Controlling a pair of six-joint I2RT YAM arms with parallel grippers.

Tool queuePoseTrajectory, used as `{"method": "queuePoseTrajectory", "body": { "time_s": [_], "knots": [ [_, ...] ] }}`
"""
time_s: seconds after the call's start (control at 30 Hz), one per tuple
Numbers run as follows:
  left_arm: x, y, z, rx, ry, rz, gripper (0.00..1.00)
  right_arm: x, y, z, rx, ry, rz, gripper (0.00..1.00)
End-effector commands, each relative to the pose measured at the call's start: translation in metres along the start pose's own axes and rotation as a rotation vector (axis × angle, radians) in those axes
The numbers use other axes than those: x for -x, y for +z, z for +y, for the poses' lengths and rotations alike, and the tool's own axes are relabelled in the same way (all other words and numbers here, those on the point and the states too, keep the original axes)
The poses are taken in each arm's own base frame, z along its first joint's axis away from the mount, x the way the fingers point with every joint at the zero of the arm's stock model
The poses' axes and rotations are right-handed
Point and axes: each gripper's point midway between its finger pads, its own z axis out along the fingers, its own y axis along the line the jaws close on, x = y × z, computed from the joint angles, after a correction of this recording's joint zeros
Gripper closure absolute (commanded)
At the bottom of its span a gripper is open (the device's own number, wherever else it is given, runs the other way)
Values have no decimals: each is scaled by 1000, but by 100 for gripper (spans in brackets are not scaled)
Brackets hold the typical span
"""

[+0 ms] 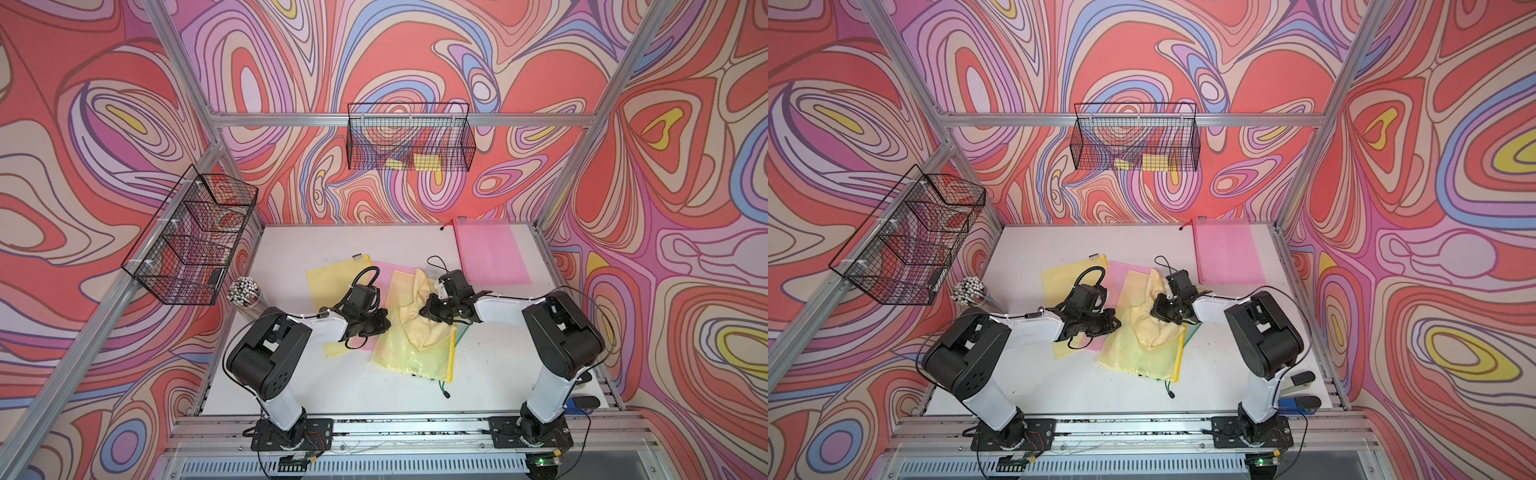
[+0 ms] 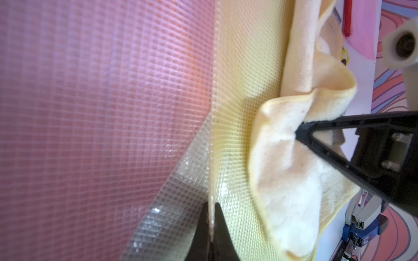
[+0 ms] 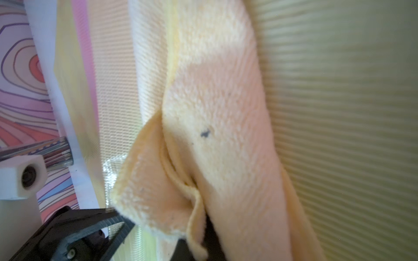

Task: Wipe the document bag
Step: Wipe the dirt from the document bag.

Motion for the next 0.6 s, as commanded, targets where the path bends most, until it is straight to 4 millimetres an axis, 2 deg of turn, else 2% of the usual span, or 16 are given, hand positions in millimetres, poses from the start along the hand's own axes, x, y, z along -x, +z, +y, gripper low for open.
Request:
{"method": "queuePoseTrajectory", "body": {
  "time_s": [0.0,0.07,0.13,0.23,0.43,0.5,0.57],
  "knots": [
    [9,-3,0,17,8,-26,100,6,-30,-53,-141,37,-35,100],
    [11,-4,2,20,4,-31,100,11,-43,-57,-137,46,-57,100],
    [14,-5,1,6,-1,-40,100,14,-49,-49,-116,41,-64,100],
    [23,-7,-4,-4,-11,-70,100,10,-44,-10,46,56,-48,100],
    [46,-9,-20,-69,-77,-158,100,-29,-5,89,120,-120,33,100],
    [53,-11,-22,-86,-115,-195,100,-38,6,111,177,-124,56,100],
    [57,-12,-22,-96,-151,-225,100,-45,23,113,202,-110,89,100]
  ]
}}
